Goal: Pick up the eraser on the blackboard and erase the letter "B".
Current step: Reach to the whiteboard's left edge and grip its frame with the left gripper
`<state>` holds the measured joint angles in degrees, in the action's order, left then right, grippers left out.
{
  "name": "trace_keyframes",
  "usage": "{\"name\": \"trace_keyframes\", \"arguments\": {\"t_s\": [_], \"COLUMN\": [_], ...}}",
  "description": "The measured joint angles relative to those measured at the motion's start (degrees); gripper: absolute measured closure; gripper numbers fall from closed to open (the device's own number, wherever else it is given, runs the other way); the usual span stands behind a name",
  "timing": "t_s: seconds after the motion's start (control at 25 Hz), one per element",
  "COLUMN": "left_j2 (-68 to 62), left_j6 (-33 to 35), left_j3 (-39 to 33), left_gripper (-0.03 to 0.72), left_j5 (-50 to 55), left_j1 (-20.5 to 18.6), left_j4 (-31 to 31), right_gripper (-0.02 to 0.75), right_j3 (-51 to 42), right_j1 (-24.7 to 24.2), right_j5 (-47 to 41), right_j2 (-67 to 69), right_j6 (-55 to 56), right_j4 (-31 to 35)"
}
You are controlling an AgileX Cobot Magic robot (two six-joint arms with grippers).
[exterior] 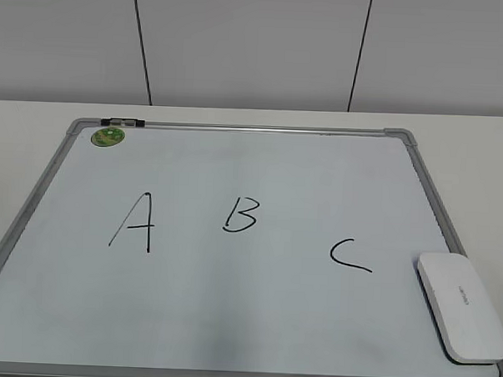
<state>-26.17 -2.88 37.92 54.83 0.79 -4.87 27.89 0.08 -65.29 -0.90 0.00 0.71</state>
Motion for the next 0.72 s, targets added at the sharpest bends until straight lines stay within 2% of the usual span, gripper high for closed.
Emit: {"name": "trace_keyframes", "arguments": {"t_s": [0.24,0.72], "left_j2": [-20.9,-54.9], "left_j6": [0.0,0.0], "left_j3": [7.3,29.1], "left_gripper": [0.215,0.223], "left_j5": [-0.5,2.7], "left_j1": [0.1,0.1], "left_j4": [0.8,6.8], "right_gripper": [0.183,0.183], "right_j3": [0.0,0.0], "right_j1": [0.0,0.0], "right_j5": [0.0,0.0], "right_j2": [0.0,0.0], "right_j6": [0.0,0.0], "right_j4": [0.0,0.0]}}
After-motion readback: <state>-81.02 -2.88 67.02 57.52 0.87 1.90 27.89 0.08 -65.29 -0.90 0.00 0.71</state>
